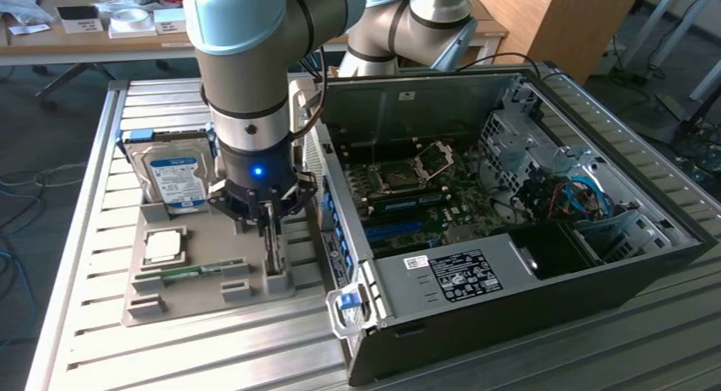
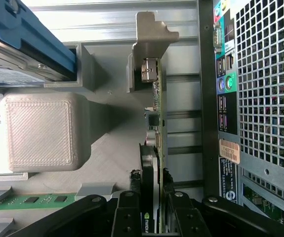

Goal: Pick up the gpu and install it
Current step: 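Pick up the gpu and move the gpu toward the slot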

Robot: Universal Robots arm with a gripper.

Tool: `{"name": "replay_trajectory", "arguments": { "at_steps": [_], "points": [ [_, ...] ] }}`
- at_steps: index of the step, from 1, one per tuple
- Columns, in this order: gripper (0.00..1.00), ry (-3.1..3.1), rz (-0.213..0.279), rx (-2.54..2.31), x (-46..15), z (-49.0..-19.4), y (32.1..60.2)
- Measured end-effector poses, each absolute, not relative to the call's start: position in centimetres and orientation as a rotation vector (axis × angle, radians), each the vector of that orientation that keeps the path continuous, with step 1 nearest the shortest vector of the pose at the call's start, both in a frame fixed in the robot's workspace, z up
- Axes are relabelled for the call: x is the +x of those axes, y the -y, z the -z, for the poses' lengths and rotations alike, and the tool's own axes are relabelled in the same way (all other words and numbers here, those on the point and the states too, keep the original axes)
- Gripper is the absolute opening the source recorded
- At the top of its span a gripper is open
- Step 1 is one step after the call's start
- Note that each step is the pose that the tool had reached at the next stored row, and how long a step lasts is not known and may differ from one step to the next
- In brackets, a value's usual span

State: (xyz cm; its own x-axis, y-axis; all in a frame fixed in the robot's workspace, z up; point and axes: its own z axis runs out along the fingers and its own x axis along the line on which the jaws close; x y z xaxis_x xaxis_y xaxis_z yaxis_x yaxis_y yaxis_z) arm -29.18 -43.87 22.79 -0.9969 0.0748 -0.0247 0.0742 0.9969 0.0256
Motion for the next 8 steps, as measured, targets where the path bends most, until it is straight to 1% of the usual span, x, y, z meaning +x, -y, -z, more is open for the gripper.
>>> {"name": "replay_trajectory", "arguments": {
  "at_steps": [8],
  "points": [
    [0.27,-3.114,-0.038,0.116,-29.18,-22.79,43.87]
  ]
}}
